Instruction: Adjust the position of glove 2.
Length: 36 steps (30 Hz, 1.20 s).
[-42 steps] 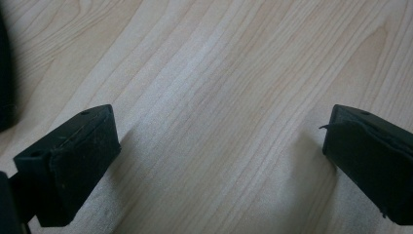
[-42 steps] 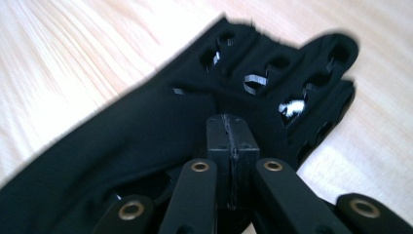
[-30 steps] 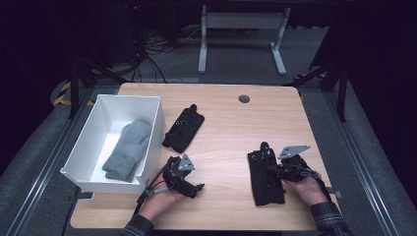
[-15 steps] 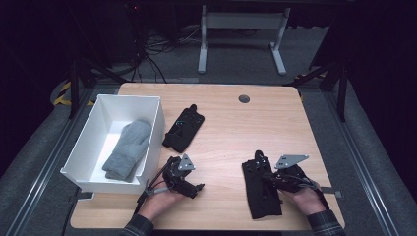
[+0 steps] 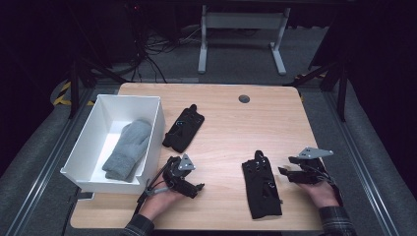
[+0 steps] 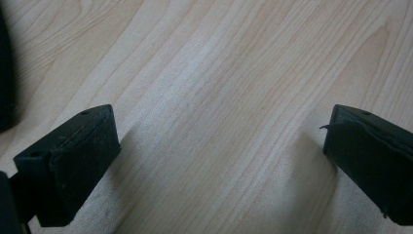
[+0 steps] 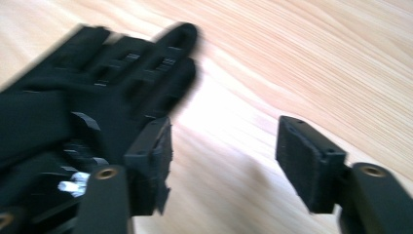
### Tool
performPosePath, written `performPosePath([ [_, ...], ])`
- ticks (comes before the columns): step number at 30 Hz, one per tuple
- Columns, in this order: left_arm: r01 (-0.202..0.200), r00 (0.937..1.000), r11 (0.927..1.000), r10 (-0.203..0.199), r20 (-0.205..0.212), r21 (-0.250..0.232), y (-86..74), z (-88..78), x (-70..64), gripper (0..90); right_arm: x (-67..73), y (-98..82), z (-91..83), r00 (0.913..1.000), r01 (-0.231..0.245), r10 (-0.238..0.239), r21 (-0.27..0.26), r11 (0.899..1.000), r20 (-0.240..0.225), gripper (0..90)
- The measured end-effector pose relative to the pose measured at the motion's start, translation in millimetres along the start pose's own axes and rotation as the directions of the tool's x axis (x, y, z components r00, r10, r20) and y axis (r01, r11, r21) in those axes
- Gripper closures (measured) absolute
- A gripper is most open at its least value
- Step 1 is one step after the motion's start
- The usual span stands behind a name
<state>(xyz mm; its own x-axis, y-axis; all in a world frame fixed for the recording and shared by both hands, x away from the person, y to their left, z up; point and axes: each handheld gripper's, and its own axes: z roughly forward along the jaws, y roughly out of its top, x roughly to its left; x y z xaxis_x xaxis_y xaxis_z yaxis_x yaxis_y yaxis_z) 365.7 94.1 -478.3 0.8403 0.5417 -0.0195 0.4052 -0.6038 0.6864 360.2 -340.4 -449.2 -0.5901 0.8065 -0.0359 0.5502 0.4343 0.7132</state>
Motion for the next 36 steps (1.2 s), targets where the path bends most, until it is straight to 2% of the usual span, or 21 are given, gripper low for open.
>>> performPosePath([
  [3, 0.001, 1.0, 1.0, -0.001, -0.001, -0.001, 0.0, 0.0, -0.1, 0.2, -5.9, -5.0, 3.4, 0.9993, -0.018, 0.018, 0.003, 1.0, 0.032, 27.0],
  [11, 0.034, 0.9991, 0.9994, -0.034, -0.027, 0.002, 2.7, -0.1, -0.5, 3.0, -13.0, -12.7, 10.4, 0.9979, -0.045, 0.045, -0.007, 0.999, 0.046, 17.1],
  [13, 0.054, 0.9979, 0.9985, -0.054, -0.037, 0.002, 5.8, -2.5, 1.2, 11.8, -13.8, -14.3, 11.0, 0.9976, -0.049, 0.05, -0.018, 0.999, 0.047, 15.0],
  [14, 0.065, 0.9975, 0.9979, -0.065, -0.029, 0.002, 7.1, -2.9, 2.4, 16.5, -14.2, -15.5, 11.6, 0.9974, -0.051, 0.053, -0.03, 0.998, 0.048, 14.2],
  [15, 0.078, 0.9963, 0.997, -0.078, -0.036, 0.003, 8.5, -2.8, 2.9, 18.6, -14.3, -15.7, 11.6, 0.9974, -0.051, 0.052, -0.031, 0.998, 0.049, 14.2],
  [17, 0.083, 0.9957, 0.9965, -0.083, -0.041, 0.005, 10.3, -2.8, 3.8, 27.2, -14.2, -15.7, 11.6, 0.9974, -0.051, 0.053, -0.031, 0.998, 0.049, 14.2],
  [18, 0.095, 0.9945, 0.9955, -0.095, -0.044, 0.001, 13.7, -3.9, 4.3, 27.2, -14.3, -15.8, 11.6, 0.9974, -0.051, 0.052, -0.031, 0.998, 0.049, 14.2],
  [20, 0.119, 0.9916, 0.9927, -0.12, -0.048, -0.016, 20.1, -7.3, 6.2, 46.2, -14.4, -15.8, 11.7, 0.9975, -0.051, 0.052, -0.032, 0.998, 0.046, 14.1],
  [23, 0.142, 0.9879, 0.9894, -0.144, -0.058, -0.028, 23.5, -8.7, 8.2, 60.9, -14.5, -15.8, 11.7, 0.9976, -0.051, 0.053, -0.031, 0.998, 0.045, 14.1],
  [24, 0.176, 0.983, 0.984, -0.177, -0.049, -0.026, 26.0, -8.9, 10.6, 60.9, -14.5, -15.8, 11.7, 0.9976, -0.051, 0.053, -0.031, 0.998, 0.045, 14.1],
  [25, 0.191, 0.9802, 0.9814, -0.192, -0.049, -0.02, 28.0, -7.8, 12.0, 68.5, -14.5, -15.8, 11.7, 0.9976, -0.051, 0.053, -0.032, 0.998, 0.045, 14.1],
  [29, 0.217, 0.9727, 0.9754, -0.22, -0.075, -0.037, 39.4, -6.7, 17.5, 88.3, -14.4, -15.8, 11.6, 0.9976, -0.052, 0.053, -0.031, 0.998, 0.045, 14.1],
  [31, 0.221, 0.9703, 0.9749, -0.223, -0.095, -0.028, 45.4, -6.2, 22.5, 89.8, -14.2, -15.9, 11.6, 0.9976, -0.052, 0.053, -0.031, 0.998, 0.045, 14.1],
  [34, 0.231, 0.9645, 0.9721, -0.234, -0.122, -0.04, 52.7, -3.2, 29.8, 89.9, -14.3, -15.9, 11.6, 0.9976, -0.052, 0.053, -0.031, 0.998, 0.045, 14.0],
  [35, 0.232, 0.9633, 0.9724, -0.233, -0.133, -0.028, 54.6, -2.4, 32.0, 89.9, -14.2, -15.9, 11.6, 0.9976, -0.052, 0.053, -0.032, 0.998, 0.045, 14.0],
  [36, 0.234, 0.9595, 0.9717, -0.236, -0.154, -0.03, 57.4, -0.1, 35.8, 89.9, -14.2, -15.9, 11.6, 0.9976, -0.052, 0.053, -0.032, 0.998, 0.045, 14.1],
])
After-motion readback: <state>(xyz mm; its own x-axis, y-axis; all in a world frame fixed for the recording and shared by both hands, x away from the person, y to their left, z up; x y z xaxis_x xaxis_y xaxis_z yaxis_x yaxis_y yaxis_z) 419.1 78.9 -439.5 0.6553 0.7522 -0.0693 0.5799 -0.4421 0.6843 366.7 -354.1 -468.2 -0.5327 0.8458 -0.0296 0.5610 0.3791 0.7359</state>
